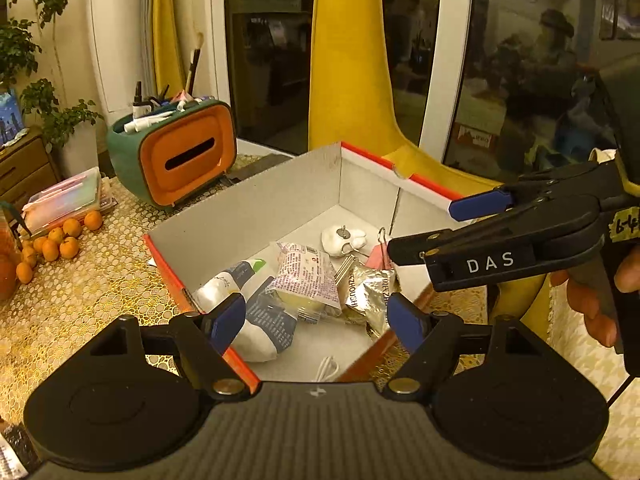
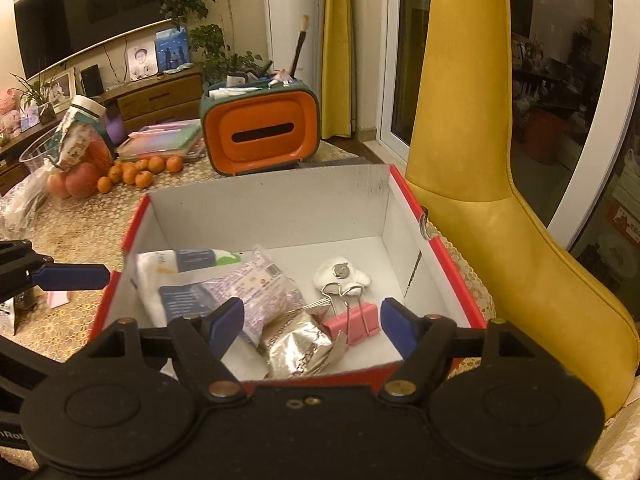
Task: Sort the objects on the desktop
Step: 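Move both open tools back toward the silver snack bag and pink tray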
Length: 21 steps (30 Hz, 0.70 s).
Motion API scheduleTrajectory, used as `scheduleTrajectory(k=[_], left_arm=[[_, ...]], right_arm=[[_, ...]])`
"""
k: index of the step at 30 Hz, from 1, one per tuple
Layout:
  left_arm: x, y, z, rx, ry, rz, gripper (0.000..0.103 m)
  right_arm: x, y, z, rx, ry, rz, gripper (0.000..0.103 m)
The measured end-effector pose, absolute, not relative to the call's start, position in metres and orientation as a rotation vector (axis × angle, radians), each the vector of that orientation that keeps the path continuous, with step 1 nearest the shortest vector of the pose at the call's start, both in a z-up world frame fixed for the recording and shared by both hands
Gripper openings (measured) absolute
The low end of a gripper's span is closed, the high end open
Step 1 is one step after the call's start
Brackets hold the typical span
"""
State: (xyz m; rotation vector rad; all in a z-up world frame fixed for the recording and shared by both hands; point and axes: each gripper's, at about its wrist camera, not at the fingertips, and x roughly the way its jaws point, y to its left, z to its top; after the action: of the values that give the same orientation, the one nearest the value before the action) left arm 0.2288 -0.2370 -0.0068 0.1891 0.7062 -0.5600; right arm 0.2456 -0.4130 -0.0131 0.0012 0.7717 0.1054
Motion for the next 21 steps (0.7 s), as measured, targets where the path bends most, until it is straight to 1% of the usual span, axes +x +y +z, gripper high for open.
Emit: scheduleTrajectory(k=[4, 6, 13, 15, 21], left_arm=[[0.217, -0.229, -0.001, 0.168, 0.692, -0.562, 0.077], [0.21, -0.224, 0.002, 0.162, 0.685, -0.563, 0.077], [0.186, -0.203, 0.012, 0.129, 0.63, -0.557, 0.077], [0.18, -0.196, 0.014, 0.12, 0.619, -0.55, 0.081], [0.163, -0.172, 0.016, 0.099, 0.593, -0.524, 0.083]], right_arm=[[0.235, -0.408, -0.007, 0.005, 0.758, 0.107, 0.081], [0.229, -0.406, -0.003, 0.009, 0.745, 0.109, 0.085], [0.206, -0.395, 0.008, 0.031, 0.709, 0.142, 0.091], [0.199, -0.392, 0.011, 0.04, 0.698, 0.151, 0.093], [0.182, -0.376, 0.015, 0.034, 0.668, 0.172, 0.097]])
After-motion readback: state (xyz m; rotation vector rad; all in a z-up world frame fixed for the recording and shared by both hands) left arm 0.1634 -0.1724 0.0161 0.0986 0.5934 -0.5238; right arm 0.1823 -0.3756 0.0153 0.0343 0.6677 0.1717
